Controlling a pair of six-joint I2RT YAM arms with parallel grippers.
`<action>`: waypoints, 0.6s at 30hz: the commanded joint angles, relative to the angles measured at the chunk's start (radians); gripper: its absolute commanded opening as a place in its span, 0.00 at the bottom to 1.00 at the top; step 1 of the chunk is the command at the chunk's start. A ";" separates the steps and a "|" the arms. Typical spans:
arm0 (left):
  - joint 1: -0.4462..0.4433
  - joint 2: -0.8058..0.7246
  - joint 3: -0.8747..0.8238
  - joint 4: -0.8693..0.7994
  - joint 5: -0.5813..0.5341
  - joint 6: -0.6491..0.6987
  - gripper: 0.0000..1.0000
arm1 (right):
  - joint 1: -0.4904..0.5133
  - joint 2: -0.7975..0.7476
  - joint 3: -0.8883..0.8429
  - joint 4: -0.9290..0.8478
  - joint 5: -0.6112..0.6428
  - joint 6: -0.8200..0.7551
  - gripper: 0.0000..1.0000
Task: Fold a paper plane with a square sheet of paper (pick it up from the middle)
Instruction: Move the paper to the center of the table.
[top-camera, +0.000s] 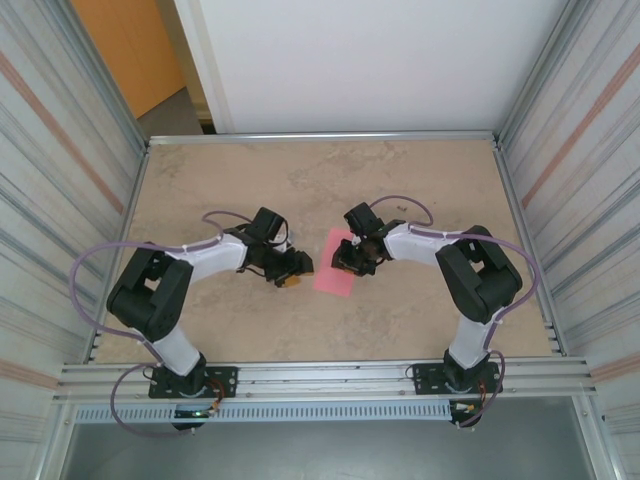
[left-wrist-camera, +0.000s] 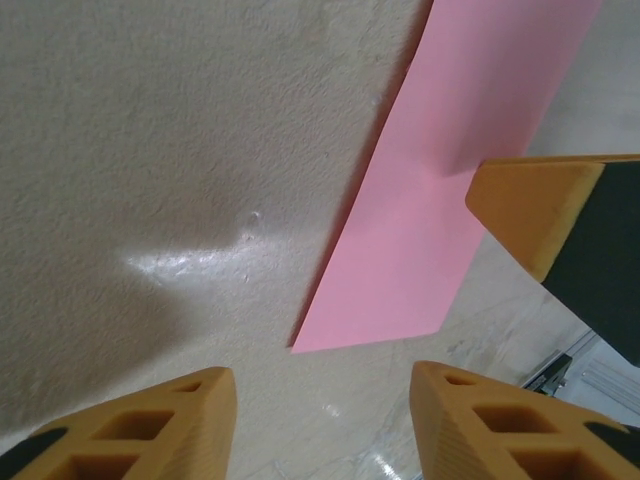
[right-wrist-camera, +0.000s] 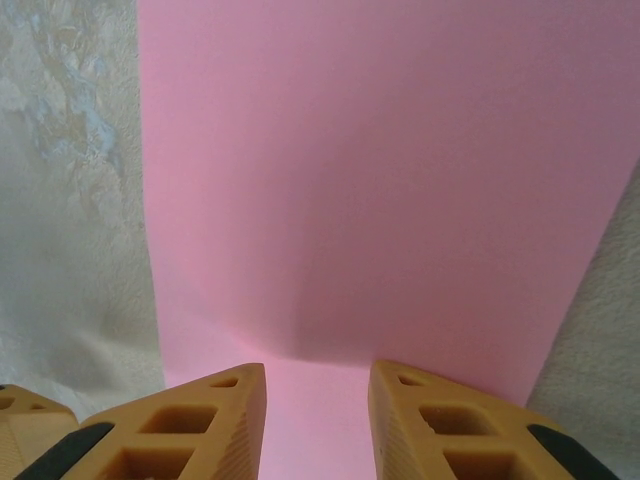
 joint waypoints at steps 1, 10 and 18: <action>-0.019 0.027 0.037 -0.009 0.030 0.019 0.46 | -0.017 0.041 -0.026 -0.080 0.007 -0.036 0.32; -0.045 0.068 0.065 -0.036 0.008 0.038 0.41 | -0.027 0.057 -0.032 -0.078 -0.010 -0.054 0.27; -0.064 0.102 0.083 -0.050 -0.006 0.054 0.40 | -0.052 0.080 -0.050 -0.039 -0.106 -0.044 0.27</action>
